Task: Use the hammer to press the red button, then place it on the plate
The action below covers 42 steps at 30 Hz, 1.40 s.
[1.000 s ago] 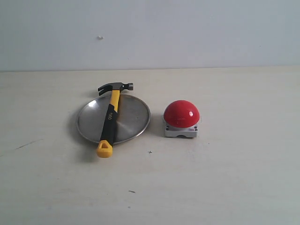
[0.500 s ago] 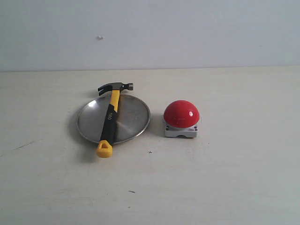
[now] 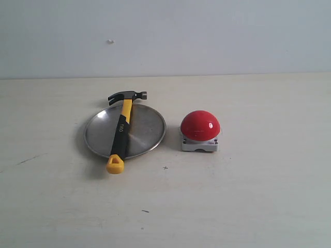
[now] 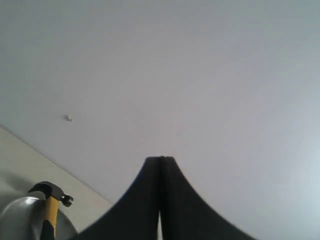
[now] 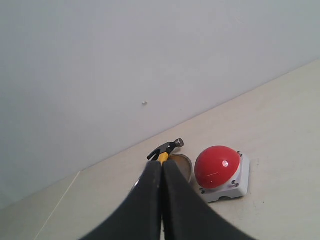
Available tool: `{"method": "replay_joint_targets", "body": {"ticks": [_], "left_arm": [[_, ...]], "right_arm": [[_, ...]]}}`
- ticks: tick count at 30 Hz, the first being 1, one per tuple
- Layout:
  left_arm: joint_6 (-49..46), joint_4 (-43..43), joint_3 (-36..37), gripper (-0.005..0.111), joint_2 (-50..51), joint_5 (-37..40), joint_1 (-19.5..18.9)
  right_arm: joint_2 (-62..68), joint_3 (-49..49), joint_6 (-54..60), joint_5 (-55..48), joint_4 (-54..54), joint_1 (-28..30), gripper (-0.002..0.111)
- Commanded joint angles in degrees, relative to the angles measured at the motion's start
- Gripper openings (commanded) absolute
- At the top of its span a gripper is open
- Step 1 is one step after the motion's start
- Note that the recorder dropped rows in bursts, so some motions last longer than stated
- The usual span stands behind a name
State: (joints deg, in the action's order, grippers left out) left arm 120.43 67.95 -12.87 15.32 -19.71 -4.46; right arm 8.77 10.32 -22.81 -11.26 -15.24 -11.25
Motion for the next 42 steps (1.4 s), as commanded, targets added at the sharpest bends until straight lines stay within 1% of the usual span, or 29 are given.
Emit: {"method": "replay_joint_targets", "body": {"ticks": [1,2,3,4,5,6,7,8,9,10,11,12,13,14,16,36,38,40,42], "left_arm": [[-14.77,-4.08,0.45,0.000,0.90,4.43,-0.12],[-21.78,-6.72,0.73,0.000,1.15,4.31,-0.12],[-32.15,-12.53,1.42,0.000,1.31,4.17,-0.12],[-42.92,-20.04,2.58,0.000,1.42,4.17,-0.12],[-51.23,-28.08,3.84,0.000,1.42,4.28,-0.12],[-63.59,-35.91,5.83,0.000,1.21,4.86,-0.12],[-71.77,-43.41,7.16,0.000,0.90,5.82,-0.12],[-80.92,-48.44,8.72,0.000,0.21,7.12,-0.12],[-87.76,-49.92,9.88,0.000,-0.55,8.08,-0.12],[-95.60,-48.29,12.53,0.000,-2.39,8.48,-0.12],[-98.82,-46.81,12.87,0.000,-3.44,8.48,-0.12],[-104.34,-45.11,12.87,0.000,-5.18,9.64,-0.12],[-105.41,-44.96,12.87,0.000,-6.04,12.35,-0.12],[-105.67,-45.38,12.87,0.000,-7.20,16.78,-0.20],[-104.51,-48.21,12.87,0.000,-8.29,18.63,-0.20],[-104.51,-48.24,12.87,0.000,-8.28,18.76,-0.20],[-104.51,-48.24,12.87,0.000,-8.28,18.76,-0.20],[-104.51,-48.24,12.87,0.000,-8.28,18.76,-0.20],[-104.62,-48.24,12.87,0.000,-8.28,18.77,-0.20]], "right_arm": [[-0.15,-0.31,0.25,0.15,0.15,-0.11,0.000],[-0.15,-0.31,0.25,0.15,0.15,-0.11,0.000],[-0.15,-0.31,0.25,0.15,0.15,-0.11,0.000],[-0.15,-0.31,0.25,0.15,0.15,-0.11,0.000],[-0.15,-0.31,0.25,0.15,0.15,-0.11,0.000],[-0.15,-0.31,0.25,0.15,0.15,-0.11,0.000],[-0.15,-0.31,0.25,0.15,0.15,-0.11,0.000],[-0.15,-0.31,0.25,0.15,0.15,-0.11,0.000],[-0.15,-0.31,0.25,0.15,0.15,-0.11,0.000],[-0.15,-0.31,0.25,0.15,0.15,-0.11,0.000],[-0.15,-0.31,0.25,0.15,0.15,-0.11,0.000],[-0.15,-0.31,0.25,0.15,0.15,-0.11,0.000],[-0.15,-0.31,0.25,0.15,0.15,-0.11,0.000],[-0.15,-0.31,0.25,0.15,0.15,-0.11,0.000],[-0.15,-0.31,0.25,0.15,0.15,-0.11,0.000],[-0.15,-0.31,0.25,0.15,0.15,-0.11,0.000],[-0.68,-0.31,4.60,0.51,4.88,0.09,0.000],[-4.79,-1.13,14.47,1.88,9.99,5.19,0.000],[-7.24,-3.88,17.19,5.77,11.57,9.95,0.000]]}}
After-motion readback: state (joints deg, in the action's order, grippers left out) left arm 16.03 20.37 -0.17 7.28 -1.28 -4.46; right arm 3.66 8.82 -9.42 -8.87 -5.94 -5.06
